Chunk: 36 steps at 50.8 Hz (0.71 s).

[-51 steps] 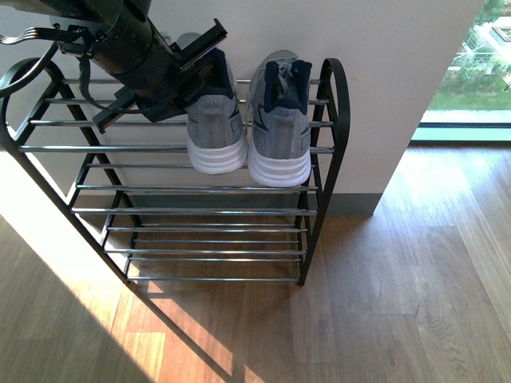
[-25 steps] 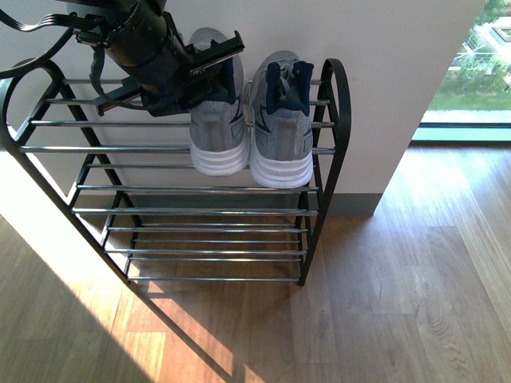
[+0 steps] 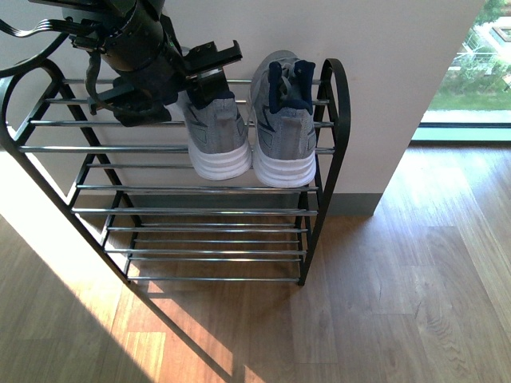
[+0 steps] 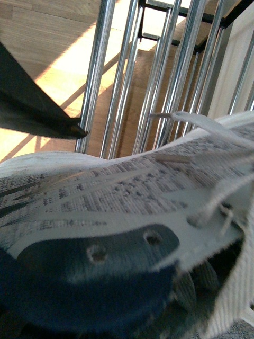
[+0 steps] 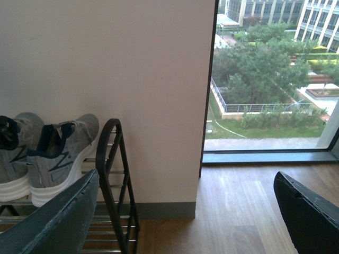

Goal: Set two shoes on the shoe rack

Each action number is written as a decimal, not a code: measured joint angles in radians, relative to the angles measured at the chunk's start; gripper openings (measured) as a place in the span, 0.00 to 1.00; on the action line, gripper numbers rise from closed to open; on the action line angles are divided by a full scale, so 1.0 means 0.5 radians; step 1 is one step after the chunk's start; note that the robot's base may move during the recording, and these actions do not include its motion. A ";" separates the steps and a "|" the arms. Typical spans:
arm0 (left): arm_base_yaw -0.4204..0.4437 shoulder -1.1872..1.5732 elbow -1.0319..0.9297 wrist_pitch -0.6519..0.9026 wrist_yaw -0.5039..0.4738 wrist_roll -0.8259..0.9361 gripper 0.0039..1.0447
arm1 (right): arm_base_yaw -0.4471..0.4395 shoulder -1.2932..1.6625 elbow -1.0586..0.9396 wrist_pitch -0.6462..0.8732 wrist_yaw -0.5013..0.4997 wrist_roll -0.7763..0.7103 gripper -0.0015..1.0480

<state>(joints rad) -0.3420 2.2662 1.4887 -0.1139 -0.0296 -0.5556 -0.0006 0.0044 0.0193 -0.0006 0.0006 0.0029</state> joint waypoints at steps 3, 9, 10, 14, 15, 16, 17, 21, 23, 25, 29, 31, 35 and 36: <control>0.002 -0.034 -0.014 0.022 -0.016 0.016 0.68 | 0.000 0.000 0.000 0.000 0.000 0.000 0.91; 0.005 -0.113 -0.030 0.040 -0.024 0.043 0.89 | 0.000 0.000 0.000 0.000 0.000 0.000 0.91; 0.006 -0.125 -0.033 0.046 -0.024 0.050 0.92 | 0.000 0.000 0.000 0.000 0.000 0.000 0.91; 0.016 -0.166 -0.043 0.053 -0.032 0.069 0.91 | 0.000 0.000 0.000 0.000 0.000 0.000 0.91; 0.020 -0.179 -0.050 0.060 -0.033 0.071 0.91 | 0.000 0.000 0.000 0.000 0.000 0.001 0.91; 0.025 -0.198 -0.066 0.072 -0.042 0.076 0.91 | 0.000 0.000 0.000 0.000 -0.001 0.000 0.91; 0.030 -0.213 -0.079 0.077 -0.051 0.080 0.91 | 0.000 0.000 0.000 0.000 0.000 0.001 0.91; 0.053 -0.320 -0.182 0.137 -0.099 0.100 0.91 | 0.000 0.000 0.000 0.001 0.000 0.001 0.91; 0.059 -0.377 -0.237 0.163 -0.141 0.117 0.91 | 0.000 0.000 0.000 0.000 0.000 0.000 0.91; 0.062 -0.427 -0.283 0.188 -0.170 0.130 0.91 | 0.000 0.000 0.000 0.000 -0.001 0.001 0.91; 0.066 -0.592 -0.432 0.262 -0.255 0.171 0.91 | 0.000 0.000 0.000 0.000 0.000 0.001 0.91; 0.065 -0.710 -0.538 0.303 -0.316 0.192 0.91 | 0.000 0.000 0.000 0.000 0.000 0.001 0.91; 0.063 -0.974 -0.780 0.381 -0.428 0.207 0.91 | 0.000 0.000 0.000 0.000 0.000 0.001 0.91; 0.062 -1.029 -0.832 0.393 -0.452 0.207 0.91 | 0.000 0.000 0.000 0.000 0.000 0.000 0.91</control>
<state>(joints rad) -0.3111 1.7515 1.0725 0.0826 -0.2554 -0.4522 -0.0006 0.0044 0.0193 -0.0006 0.0006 0.0029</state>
